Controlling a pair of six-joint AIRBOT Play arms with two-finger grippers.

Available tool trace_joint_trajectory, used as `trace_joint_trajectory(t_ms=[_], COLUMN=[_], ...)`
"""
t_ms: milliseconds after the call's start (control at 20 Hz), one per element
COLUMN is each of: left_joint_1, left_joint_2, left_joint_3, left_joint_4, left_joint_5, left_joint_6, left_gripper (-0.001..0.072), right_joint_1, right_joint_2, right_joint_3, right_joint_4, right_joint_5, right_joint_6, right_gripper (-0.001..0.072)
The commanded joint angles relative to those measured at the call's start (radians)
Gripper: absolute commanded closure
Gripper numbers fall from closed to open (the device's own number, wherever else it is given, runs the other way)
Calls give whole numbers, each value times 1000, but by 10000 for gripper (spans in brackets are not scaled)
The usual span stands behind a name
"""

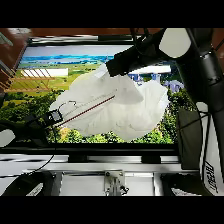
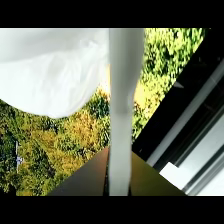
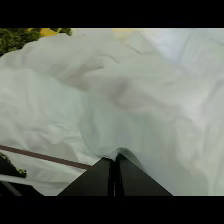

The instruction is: Fold the shirts.

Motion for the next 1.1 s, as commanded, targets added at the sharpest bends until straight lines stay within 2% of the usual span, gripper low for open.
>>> trace_joint_trajectory(t_ms=[0, 150, 250, 450, 550, 650, 800, 950, 1050], left_joint_1=[2, 1, 1, 1, -3, -25, -88, -136, -135], left_joint_2=[-9, 66, 125, 200, 156, 86, -34, -120, -170], left_joint_3=[36, 37, 37, 36, 36, 37, 37, 37, 37], left_joint_4=[-19, -19, -19, -24, -97, -105, -105, -129, -173], left_joint_5=[-14, -175, -270, -286, -240, -165, -108, 34, 138], left_joint_6=[-62, -126, -130, -124, -42, -23, 79, 75, -14], left_gripper=[674, 674, 674, 674, 674, 674, 674, 674, 674], right_joint_1=[15, 14, 14, 15, 21, 43, 83, 123, 157], right_joint_2=[45, 56, 55, 55, 55, 55, 55, 56, 61], right_joint_3=[7, 7, 7, 7, 7, 7, 7, 7, 7], right_joint_4=[31, -26, -27, 10, 58, 55, 48, 53, 48], right_joint_5=[26, 65, 69, 66, 63, 56, 50, 56, 59], right_joint_6=[-40, -42, -53, -79, -105, -129, -156, -158, -158], right_gripper=[653, 653, 653, 653, 653, 654, 653, 654, 654])
